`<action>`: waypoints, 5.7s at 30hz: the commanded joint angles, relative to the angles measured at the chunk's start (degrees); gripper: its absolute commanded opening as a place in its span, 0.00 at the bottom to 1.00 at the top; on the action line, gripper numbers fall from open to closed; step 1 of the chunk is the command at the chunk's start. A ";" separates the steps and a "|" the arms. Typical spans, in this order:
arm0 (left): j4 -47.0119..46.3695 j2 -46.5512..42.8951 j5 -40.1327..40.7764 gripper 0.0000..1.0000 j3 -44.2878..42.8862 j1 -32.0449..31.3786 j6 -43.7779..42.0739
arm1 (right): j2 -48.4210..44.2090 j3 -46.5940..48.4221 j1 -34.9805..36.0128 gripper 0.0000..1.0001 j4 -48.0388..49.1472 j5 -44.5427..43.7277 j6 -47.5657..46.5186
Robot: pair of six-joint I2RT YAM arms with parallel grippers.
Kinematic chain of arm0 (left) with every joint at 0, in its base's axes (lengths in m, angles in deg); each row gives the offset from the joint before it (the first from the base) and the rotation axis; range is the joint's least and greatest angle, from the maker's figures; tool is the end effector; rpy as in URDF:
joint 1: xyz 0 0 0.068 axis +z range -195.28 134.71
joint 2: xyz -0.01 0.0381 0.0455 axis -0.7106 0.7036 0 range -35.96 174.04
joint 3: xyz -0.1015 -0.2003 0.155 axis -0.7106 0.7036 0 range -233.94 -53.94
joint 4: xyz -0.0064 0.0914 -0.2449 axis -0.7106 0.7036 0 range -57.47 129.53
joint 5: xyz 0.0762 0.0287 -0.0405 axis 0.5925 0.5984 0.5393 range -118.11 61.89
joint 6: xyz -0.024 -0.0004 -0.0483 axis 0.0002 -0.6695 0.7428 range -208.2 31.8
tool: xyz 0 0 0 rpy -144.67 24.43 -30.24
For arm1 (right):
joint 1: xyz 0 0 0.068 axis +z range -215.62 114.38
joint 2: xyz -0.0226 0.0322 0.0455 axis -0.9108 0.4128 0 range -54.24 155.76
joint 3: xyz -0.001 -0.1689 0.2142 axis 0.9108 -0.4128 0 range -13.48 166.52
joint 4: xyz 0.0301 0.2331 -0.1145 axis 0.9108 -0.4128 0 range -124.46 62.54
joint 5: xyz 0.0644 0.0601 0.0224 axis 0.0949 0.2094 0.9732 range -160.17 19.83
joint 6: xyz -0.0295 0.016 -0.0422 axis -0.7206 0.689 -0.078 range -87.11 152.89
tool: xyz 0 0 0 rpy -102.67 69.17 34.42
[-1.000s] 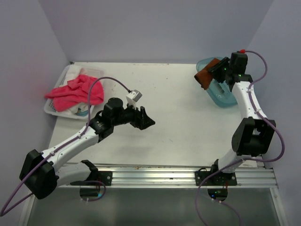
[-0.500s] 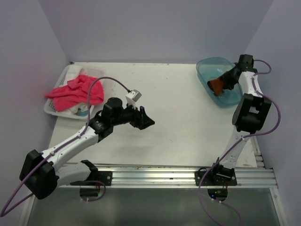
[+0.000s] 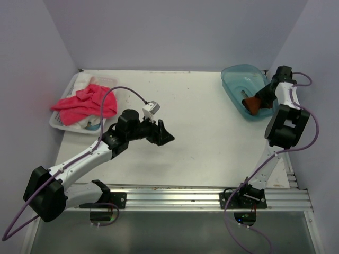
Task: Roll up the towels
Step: Place the rolled towel into the container, then grab a towel with the left arm
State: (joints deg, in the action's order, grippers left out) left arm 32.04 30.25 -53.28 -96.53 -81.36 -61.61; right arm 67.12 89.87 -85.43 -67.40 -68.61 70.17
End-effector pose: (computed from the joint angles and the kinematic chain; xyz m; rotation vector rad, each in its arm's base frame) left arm 0.2010 -0.1652 0.2702 0.4809 2.0620 -1.1186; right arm 0.4397 -0.1573 0.2274 1.2280 2.2789 0.1479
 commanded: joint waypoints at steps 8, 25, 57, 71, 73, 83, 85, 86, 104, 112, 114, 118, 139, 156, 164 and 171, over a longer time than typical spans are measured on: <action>-1.62 1.54 -1.46 0.74 -1.53 0.39 0.74 | 1.78 -0.75 -0.31 0.00 -2.52 -0.33 -4.41; -1.18 2.51 -1.46 0.74 -2.24 0.39 1.01 | 4.76 -3.17 0.39 0.00 -0.30 4.06 -13.53; -1.00 2.78 -2.08 0.74 -2.68 0.39 1.10 | -1.91 -5.88 4.96 0.12 -1.46 -6.48 -15.13; -0.74 2.51 -2.43 0.74 -2.06 0.39 0.75 | -5.68 -6.32 4.96 0.51 -4.35 -10.35 -12.41; -1.00 2.43 -2.43 0.74 -1.89 0.39 0.75 | -6.92 -6.58 4.96 0.57 -4.53 -10.97 -11.97; -1.27 1.55 -2.25 0.74 -0.92 0.39 0.04 | -9.30 -5.44 4.96 0.72 -7.87 -13.34 -10.47; -1.18 1.20 -2.17 0.74 -0.65 0.39 -0.05 | -9.91 -5.70 4.96 0.73 -8.31 -13.52 -10.38; -1.18 1.11 -2.17 0.74 -0.48 0.39 -0.13 | -10.18 -5.79 4.96 0.73 -8.66 -13.78 -10.12; -2.85 0.23 -1.47 0.74 -0.13 0.39 1.01 | -8.00 -0.79 11.73 0.42 -5.06 -11.50 -8.19; -3.11 0.49 -0.85 0.74 -1.35 0.39 1.89 | -3.67 -2.00 9.71 0.41 -5.42 -13.25 -8.80; -3.20 1.80 -1.37 0.74 -2.40 0.30 1.71 | -3.76 -2.71 9.01 0.41 -5.67 -13.69 -9.59; -4.16 3.39 -2.51 0.74 -3.29 0.39 1.71 | -3.85 -2.98 8.30 0.40 -6.29 -13.25 -10.82; 7.15 2.87 7.66 0.74 -10.92 0.74 -2.15 | -25.35 -10.96 22.61 0.62 2.84 -1.74 -10.65; 23.96 -1.97 26.82 0.99 -21.40 13.75 -5.23 | -42.16 -36.73 53.37 0.79 8.83 -19.04 -11.88; 33.52 4.08 34.49 0.99 -28.24 21.38 -4.18 | -43.40 -37.26 59.53 0.80 6.72 -24.67 -10.74; 37.93 11.21 34.13 0.86 -33.79 33.17 -1.38 | -43.14 -38.22 60.59 0.80 7.78 -23.80 -9.42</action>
State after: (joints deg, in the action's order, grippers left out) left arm 66.31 40.72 -21.08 -127.85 -51.07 -64.76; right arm 25.11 51.77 -25.02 -60.80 -90.36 59.37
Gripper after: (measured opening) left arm 0.875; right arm 0.794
